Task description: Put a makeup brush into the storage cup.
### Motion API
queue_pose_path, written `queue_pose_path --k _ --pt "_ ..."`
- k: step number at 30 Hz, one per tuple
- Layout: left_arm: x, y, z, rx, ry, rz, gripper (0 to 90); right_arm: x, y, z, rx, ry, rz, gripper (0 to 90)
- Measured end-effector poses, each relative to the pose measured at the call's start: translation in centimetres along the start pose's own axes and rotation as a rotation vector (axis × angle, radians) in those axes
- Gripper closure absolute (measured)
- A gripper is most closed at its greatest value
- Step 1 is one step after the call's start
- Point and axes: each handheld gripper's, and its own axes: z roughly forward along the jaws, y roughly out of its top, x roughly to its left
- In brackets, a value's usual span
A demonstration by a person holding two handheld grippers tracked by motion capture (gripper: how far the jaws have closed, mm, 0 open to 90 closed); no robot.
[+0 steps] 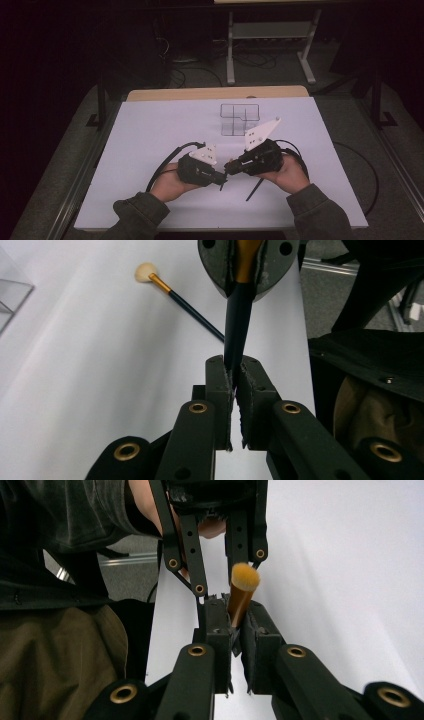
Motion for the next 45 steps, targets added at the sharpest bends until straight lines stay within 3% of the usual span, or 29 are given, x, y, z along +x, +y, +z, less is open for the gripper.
queue_pose_path --k 8,16,25,29,39,41,45 --pt "0.0 0.0 0.0 -0.036 0.002 -0.029 84.3 0.2 -0.9 -0.1 -0.084 -0.024 0.024 76.4" --pt "0.1 0.0 0.0 -0.052 0.012 -0.05 84.3 0.1 -1.1 -0.2 -0.113 -0.033 0.036 77.8" --pt "0.0 -0.1 0.1 -0.047 0.018 -0.043 82.9 0.0 -0.9 0.0 -0.086 -0.017 0.035 82.5" --pt "-0.1 -0.1 -0.1 -0.037 0.041 -0.031 78.9 -0.2 -0.7 0.0 -0.046 -0.03 0.036 82.5" --pt "-0.4 -0.8 -1.3 -0.073 0.07 -0.057 73.8 -0.9 -0.8 -0.5 0.0 -0.047 0.059 82.6" --pt "-0.4 -0.9 -1.5 -0.065 0.083 -0.042 73.3 -1.0 -0.9 -0.5 0.004 -0.049 0.065 82.6" --pt "-0.5 -1.5 -2.0 -0.07 0.098 -0.059 71.2 -1.5 -1.1 -0.8 0.012 -0.052 0.085 82.6"
